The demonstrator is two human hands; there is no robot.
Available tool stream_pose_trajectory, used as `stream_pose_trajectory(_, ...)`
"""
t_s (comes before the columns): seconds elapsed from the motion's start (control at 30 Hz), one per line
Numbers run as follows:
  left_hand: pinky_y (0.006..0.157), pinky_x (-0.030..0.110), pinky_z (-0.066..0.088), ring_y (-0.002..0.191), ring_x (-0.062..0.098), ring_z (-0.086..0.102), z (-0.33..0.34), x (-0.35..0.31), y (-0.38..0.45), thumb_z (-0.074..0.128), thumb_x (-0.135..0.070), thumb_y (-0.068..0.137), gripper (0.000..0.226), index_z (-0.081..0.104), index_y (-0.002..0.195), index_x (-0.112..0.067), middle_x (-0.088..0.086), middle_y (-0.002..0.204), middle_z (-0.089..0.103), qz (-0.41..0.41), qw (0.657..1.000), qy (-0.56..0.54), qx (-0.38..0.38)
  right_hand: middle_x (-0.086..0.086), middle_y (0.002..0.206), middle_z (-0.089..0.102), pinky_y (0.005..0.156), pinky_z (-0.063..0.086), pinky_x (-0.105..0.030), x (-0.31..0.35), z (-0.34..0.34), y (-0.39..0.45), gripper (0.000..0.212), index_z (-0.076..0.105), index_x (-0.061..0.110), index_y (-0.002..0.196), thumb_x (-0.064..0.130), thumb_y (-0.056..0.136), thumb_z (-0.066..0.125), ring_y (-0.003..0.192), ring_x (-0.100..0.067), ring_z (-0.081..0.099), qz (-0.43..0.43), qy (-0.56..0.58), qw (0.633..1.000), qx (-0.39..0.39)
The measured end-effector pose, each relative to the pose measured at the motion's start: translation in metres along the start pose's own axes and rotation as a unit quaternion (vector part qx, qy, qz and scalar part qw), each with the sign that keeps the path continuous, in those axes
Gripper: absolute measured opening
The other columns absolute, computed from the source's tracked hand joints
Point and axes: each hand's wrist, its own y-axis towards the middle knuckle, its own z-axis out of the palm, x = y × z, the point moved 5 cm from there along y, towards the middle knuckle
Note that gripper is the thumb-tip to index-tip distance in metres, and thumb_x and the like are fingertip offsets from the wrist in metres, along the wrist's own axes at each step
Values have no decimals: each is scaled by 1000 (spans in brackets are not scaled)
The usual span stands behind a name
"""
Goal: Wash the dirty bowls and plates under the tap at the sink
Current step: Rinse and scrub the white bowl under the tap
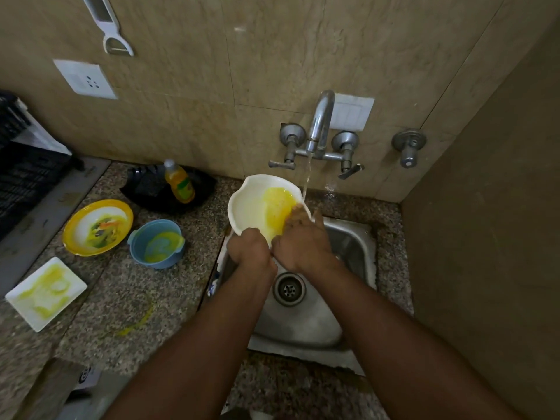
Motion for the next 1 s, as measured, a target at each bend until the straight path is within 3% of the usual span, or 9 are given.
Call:
stream_pose_trajectory(0.1,81,45,53,94,35,61,-4,3,7,53,5,96,35,59,130,10,22,112,62,-4,1000,10,-7,-15,163,35,122,10,-58,9,11,-12,68,47,12,150,47,101,16,154,-30,20,-40,5,999,1)
stream_pose_trajectory(0.17,86,54,58,95,39,66,-5,9,6,51,9,93,36,64,125,1,20,111,67,4,1000,17,11,-12,160,38,120,7,-64,2,19,-9,66,54,22,144,50,98,15,154,-29,19,-38,-18,999,19)
stream_pose_trajectory(0.3,84,58,60,87,36,68,-13,23,-6,54,10,85,43,69,119,-11,14,97,70,20,998,53,35,-3,172,-12,119,-17,-65,-18,26,9,78,4,17,164,58,99,19,156,-19,-22,4,-35,996,84)
stream_pose_trajectory(0.37,85,61,60,94,40,70,-15,24,0,56,7,84,45,68,125,-6,19,108,71,29,998,53,20,1,171,-15,118,-16,-67,-15,28,16,76,2,21,165,56,100,21,155,-17,-25,-31,-24,996,75)
stream_pose_trajectory(0.63,85,59,60,99,39,69,-23,34,60,59,-6,75,56,64,130,-18,14,112,70,78,992,94,20,0,161,40,123,11,-60,-1,34,-28,54,46,18,151,42,108,23,152,-16,28,-47,49,997,-21)
stream_pose_trajectory(0.77,82,68,58,103,45,69,-20,41,42,58,-6,59,53,69,109,-19,21,114,71,40,981,144,126,4,172,10,118,-9,-70,-27,39,-8,60,29,26,160,46,104,23,158,-18,-2,-30,-21,996,82)
stream_pose_trajectory(0.83,82,71,56,104,46,68,-21,35,31,61,-4,59,56,68,113,-19,23,117,70,15,977,144,155,6,173,4,115,-16,-70,-35,42,6,61,32,26,159,47,101,26,157,-18,-14,-40,-50,993,98)
stream_pose_trajectory(0.9,83,72,55,105,46,67,-20,28,27,68,2,70,48,66,113,-20,22,118,69,2,976,142,167,6,173,-1,116,-14,-69,-38,37,15,57,43,28,153,40,97,38,156,-19,-22,-69,-42,996,39)
stream_pose_trajectory(1.0,77,56,58,101,42,65,-18,25,30,65,9,90,40,63,124,-12,21,115,67,-30,970,162,177,8,169,-23,124,3,-58,-45,20,23,75,32,35,158,17,89,55,155,-21,-25,-122,6,989,-77)
